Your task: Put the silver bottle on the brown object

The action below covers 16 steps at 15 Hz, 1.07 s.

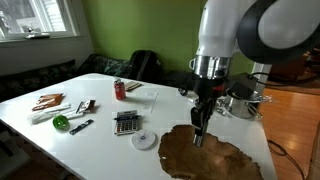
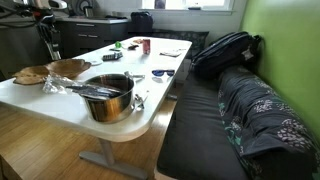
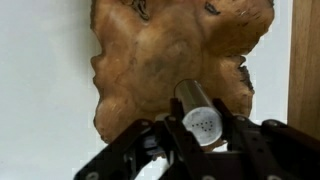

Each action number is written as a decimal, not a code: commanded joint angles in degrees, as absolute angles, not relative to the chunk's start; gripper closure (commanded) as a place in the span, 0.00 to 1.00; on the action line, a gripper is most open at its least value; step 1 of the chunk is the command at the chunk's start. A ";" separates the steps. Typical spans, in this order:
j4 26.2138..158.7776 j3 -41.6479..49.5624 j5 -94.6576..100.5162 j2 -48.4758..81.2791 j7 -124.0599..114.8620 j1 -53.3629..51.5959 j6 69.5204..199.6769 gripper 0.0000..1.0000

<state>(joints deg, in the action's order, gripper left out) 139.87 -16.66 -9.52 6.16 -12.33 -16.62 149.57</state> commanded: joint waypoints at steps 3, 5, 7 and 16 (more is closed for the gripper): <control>140.05 -14.44 1.93 9.75 -24.14 -19.52 151.21 0.89; 139.30 -13.32 4.87 11.84 -26.12 -19.75 152.65 0.89; 138.92 -12.54 5.02 14.22 -25.72 -19.46 156.88 0.89; 136.01 -10.82 2.03 20.10 -23.68 -20.64 160.66 0.39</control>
<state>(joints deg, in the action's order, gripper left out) 137.22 -11.81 3.16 19.22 -24.24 -19.10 160.97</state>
